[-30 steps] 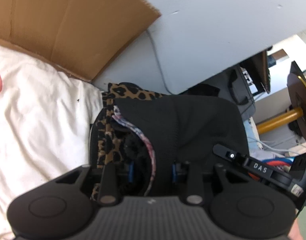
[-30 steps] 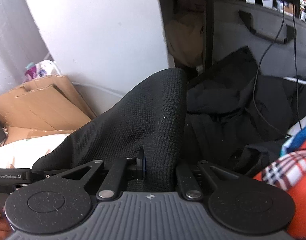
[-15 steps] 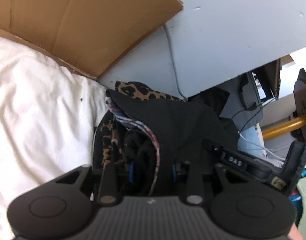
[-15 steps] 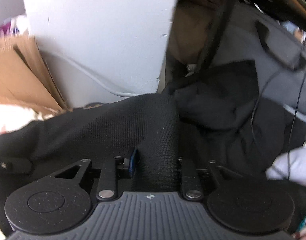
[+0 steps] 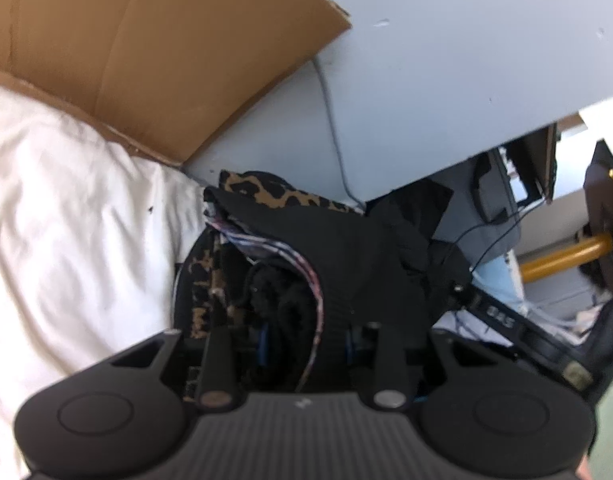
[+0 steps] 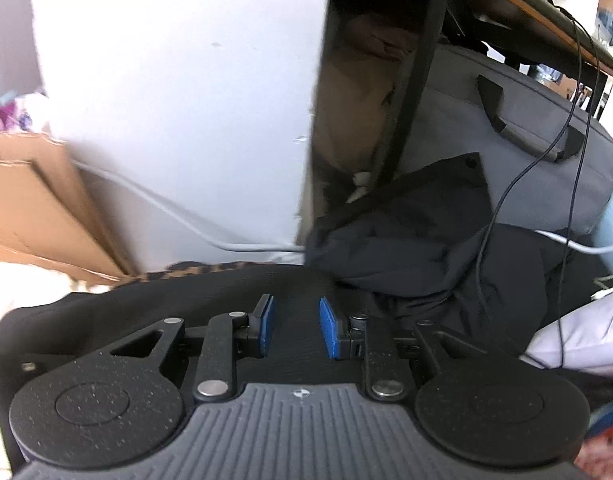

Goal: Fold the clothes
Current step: 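Open both tools and release the shorts on the pile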

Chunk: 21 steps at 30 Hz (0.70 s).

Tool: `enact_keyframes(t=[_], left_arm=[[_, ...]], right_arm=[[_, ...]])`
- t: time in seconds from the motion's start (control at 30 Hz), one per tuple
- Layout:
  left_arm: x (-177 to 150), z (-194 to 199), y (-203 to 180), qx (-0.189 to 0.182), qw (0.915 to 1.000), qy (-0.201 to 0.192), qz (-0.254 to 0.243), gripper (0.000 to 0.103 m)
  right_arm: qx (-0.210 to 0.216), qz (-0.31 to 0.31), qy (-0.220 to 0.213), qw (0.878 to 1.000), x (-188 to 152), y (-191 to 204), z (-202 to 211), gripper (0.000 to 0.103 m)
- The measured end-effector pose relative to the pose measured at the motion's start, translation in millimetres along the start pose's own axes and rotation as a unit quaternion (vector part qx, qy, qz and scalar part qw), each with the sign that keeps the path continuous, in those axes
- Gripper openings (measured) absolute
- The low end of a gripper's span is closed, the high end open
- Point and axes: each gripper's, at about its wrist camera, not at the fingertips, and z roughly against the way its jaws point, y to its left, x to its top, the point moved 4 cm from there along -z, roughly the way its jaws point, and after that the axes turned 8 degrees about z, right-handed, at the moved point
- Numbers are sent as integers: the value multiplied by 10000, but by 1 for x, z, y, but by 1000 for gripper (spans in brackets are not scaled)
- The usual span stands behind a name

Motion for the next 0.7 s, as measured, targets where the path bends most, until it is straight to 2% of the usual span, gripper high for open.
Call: enact_keyframes(t=[0.13,0.27,0.3,0.5,0.7], left_arm=[[5,3,0,140,9998,50,-163,43],[9,7,0,280,9990,99,-326,66],[11,10,0,277,9989,67,-376,68],[25,11,4,178,9992,149,-333,68],[32,-4,10,53,9999,60,-121,68]], right_arm=[[314,-142,-270,9990,-10,17,24,31],[633,-396,-609,9953,-24,33,42,31],[677,-494,-680,9942,-30,37,45,31],[824,-1088,-981,9858,-60,58,54,31],[1015,-1124,-954,9839,-74,85,56,31]])
